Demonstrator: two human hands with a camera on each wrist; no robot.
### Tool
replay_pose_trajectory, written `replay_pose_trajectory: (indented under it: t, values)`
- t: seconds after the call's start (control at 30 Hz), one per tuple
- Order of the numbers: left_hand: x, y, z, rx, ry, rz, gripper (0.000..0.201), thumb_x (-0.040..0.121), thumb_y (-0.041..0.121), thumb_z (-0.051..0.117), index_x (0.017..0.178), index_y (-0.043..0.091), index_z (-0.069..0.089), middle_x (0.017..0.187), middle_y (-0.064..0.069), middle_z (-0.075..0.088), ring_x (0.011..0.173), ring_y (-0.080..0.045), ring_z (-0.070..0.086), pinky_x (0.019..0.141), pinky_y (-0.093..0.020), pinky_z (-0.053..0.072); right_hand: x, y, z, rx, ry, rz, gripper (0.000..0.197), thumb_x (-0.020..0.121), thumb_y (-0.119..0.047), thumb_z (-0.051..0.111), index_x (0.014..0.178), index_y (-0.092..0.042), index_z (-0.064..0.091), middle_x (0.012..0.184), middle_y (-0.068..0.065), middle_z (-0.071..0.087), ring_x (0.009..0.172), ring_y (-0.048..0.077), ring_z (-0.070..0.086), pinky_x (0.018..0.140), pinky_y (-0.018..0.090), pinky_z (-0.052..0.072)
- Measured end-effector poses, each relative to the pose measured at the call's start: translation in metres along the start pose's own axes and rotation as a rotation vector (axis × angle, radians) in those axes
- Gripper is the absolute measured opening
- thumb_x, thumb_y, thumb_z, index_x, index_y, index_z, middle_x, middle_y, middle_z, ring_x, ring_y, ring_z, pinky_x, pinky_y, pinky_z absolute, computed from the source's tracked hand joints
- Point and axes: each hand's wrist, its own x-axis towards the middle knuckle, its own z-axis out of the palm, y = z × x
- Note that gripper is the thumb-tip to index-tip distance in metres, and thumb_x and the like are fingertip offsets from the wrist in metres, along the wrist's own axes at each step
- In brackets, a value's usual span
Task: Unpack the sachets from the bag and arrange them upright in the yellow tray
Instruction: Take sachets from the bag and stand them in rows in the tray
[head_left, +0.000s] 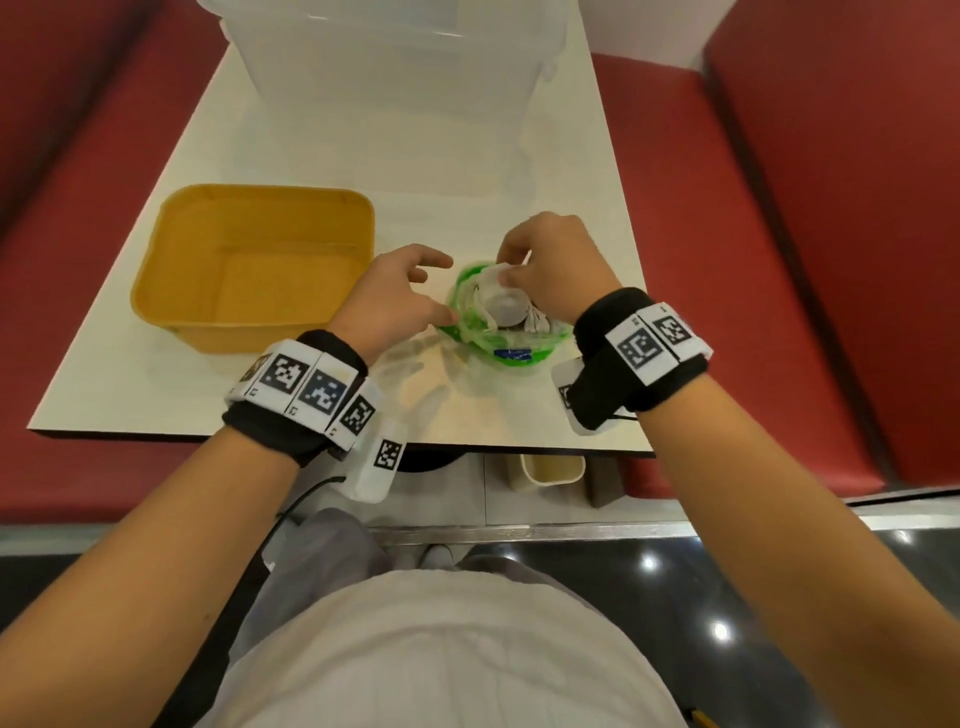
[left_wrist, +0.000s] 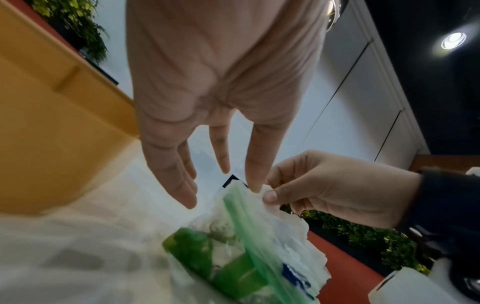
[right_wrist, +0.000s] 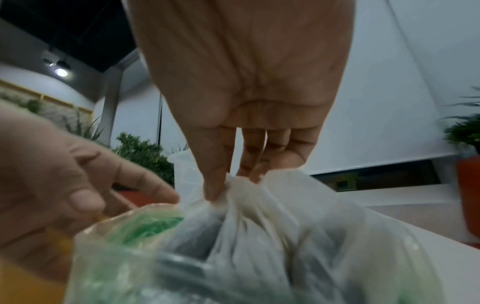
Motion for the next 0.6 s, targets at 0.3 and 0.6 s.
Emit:
replay_pose_trajectory:
  t: [0.3,0.6]
  values:
    - [-0.009,0.029,-0.007,-0.067,0.025,0.120,0.060,0.076,0.015,0.080,0.129,0.024,0.053,0.128,-0.001,0.055,0.118,-0.015,0.052,0.091,-0.024,0.044,-0.003,0.000,-0.052,0.175,0.151,-0.094,0.010,0.081,-0.014,0.071,0.088,-0.008,0.074,0.076,0.003,0.065,0.069,0.011,0.056,0.071,0.024,0.048]
    - [-0.007,0.074,0.002,-0.142,-0.195,0.315,0.055,0.076,0.012,0.077,0.125,0.010,0.052,0.112,-0.003,0.065,0.100,-0.011,0.065,0.080,-0.025,0.054,-0.012,-0.036,-0.084,0.385,0.063,-0.331,0.013,0.080,-0.015,0.073,0.089,-0.006,0.073,0.078,0.008,0.071,0.068,0.014,0.067,0.065,0.026,0.058]
